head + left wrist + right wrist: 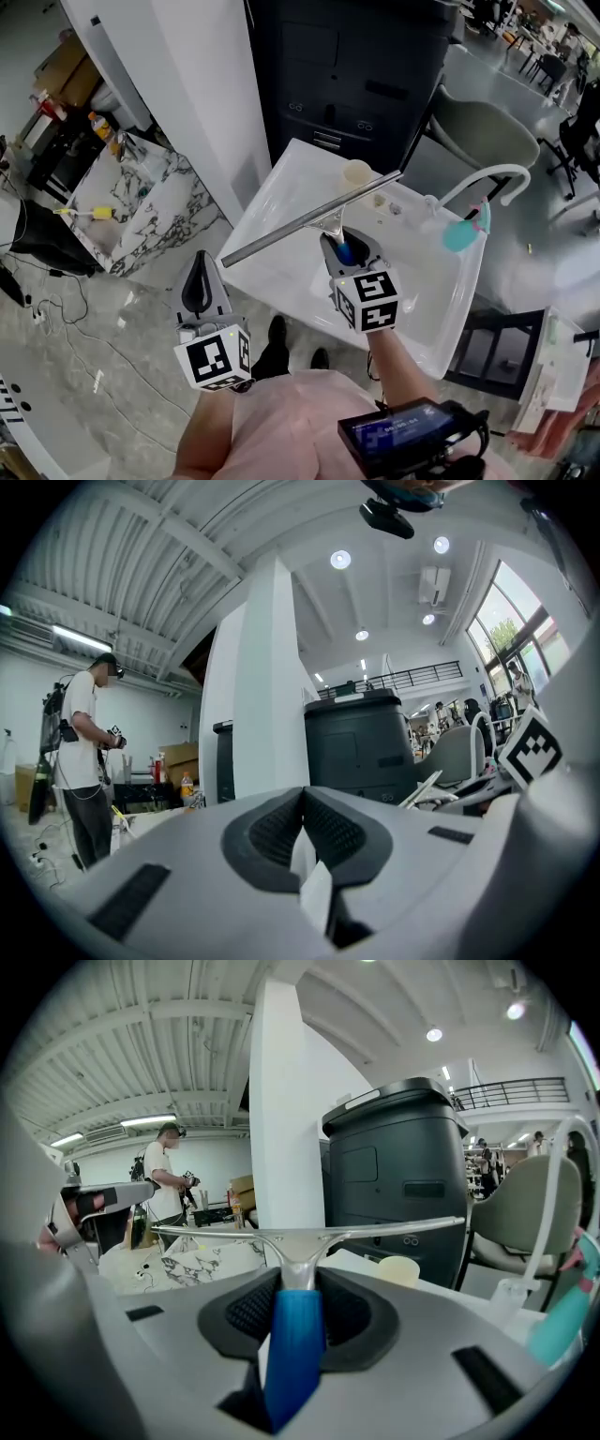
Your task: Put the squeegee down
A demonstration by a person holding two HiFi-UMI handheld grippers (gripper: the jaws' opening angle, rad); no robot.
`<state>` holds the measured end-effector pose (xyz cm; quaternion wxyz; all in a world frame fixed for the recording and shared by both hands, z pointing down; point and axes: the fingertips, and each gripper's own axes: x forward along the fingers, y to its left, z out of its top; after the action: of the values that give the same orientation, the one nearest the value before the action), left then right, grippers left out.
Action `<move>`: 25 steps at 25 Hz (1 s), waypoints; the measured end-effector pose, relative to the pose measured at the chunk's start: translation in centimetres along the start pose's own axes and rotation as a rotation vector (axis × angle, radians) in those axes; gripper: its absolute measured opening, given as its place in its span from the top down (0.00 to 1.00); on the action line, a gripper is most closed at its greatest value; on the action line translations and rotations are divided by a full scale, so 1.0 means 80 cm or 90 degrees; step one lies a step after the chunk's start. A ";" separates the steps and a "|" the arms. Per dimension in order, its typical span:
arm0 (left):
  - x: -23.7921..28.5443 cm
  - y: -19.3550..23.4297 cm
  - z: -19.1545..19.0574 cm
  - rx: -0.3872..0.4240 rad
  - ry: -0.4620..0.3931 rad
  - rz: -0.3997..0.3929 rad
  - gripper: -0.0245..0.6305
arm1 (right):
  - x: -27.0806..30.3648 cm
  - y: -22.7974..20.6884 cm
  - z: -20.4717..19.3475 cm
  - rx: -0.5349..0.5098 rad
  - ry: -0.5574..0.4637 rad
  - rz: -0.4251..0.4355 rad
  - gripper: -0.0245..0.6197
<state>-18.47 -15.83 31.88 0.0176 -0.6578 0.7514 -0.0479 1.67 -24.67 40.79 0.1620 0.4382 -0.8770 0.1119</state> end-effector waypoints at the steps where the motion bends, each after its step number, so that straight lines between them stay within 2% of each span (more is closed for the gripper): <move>1: 0.006 0.002 -0.001 0.001 0.002 -0.001 0.95 | 0.007 0.000 0.000 0.002 0.002 0.000 0.79; 25: 0.095 0.049 -0.075 0.003 0.091 -0.026 0.95 | 0.109 0.005 -0.082 0.057 0.117 -0.005 0.79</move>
<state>-23.85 -22.53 37.75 -0.0357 -0.6680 0.7370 -0.0967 -2.38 -28.60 50.13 0.2226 0.4366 -0.8508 0.1898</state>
